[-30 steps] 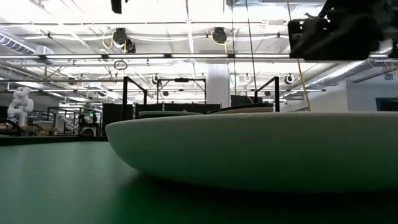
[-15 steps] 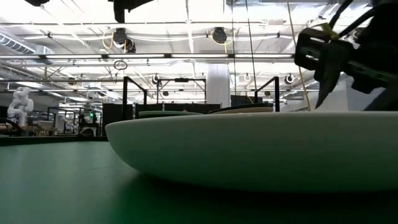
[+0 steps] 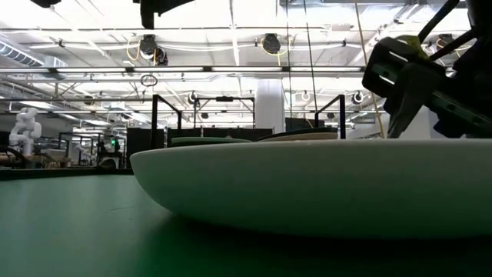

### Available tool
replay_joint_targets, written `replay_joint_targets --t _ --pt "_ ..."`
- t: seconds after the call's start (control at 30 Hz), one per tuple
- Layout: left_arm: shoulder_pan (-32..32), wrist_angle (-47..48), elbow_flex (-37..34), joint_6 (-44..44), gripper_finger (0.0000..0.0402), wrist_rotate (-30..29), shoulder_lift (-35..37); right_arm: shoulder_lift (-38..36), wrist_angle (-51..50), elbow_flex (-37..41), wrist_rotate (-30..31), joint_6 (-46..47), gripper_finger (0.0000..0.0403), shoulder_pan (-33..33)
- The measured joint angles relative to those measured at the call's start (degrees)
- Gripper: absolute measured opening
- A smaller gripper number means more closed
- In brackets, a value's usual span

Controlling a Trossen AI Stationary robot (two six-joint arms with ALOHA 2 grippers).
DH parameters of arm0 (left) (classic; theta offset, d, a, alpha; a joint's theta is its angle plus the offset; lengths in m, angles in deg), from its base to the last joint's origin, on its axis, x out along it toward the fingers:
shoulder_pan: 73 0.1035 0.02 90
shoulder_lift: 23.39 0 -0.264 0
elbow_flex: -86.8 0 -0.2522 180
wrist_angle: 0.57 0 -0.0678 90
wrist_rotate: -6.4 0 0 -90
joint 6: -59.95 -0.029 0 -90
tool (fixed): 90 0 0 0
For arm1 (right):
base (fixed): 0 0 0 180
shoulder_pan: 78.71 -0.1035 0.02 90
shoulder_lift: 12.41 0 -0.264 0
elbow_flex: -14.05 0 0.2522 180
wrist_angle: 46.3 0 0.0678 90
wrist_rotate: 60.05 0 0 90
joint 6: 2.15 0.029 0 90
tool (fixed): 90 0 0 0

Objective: Place and stack plates onto a shelf
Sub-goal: Stack the white plate on top of the light green plate on the shelf

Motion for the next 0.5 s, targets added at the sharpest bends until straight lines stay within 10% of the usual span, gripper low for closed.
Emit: replay_joint_targets --t 0.5 --pt "0.00 -0.02 0.00 1.11 0.0172 -0.01 0.00 3.82 4.55 -1.09 -1.65 -1.00 0.0020 -0.13"
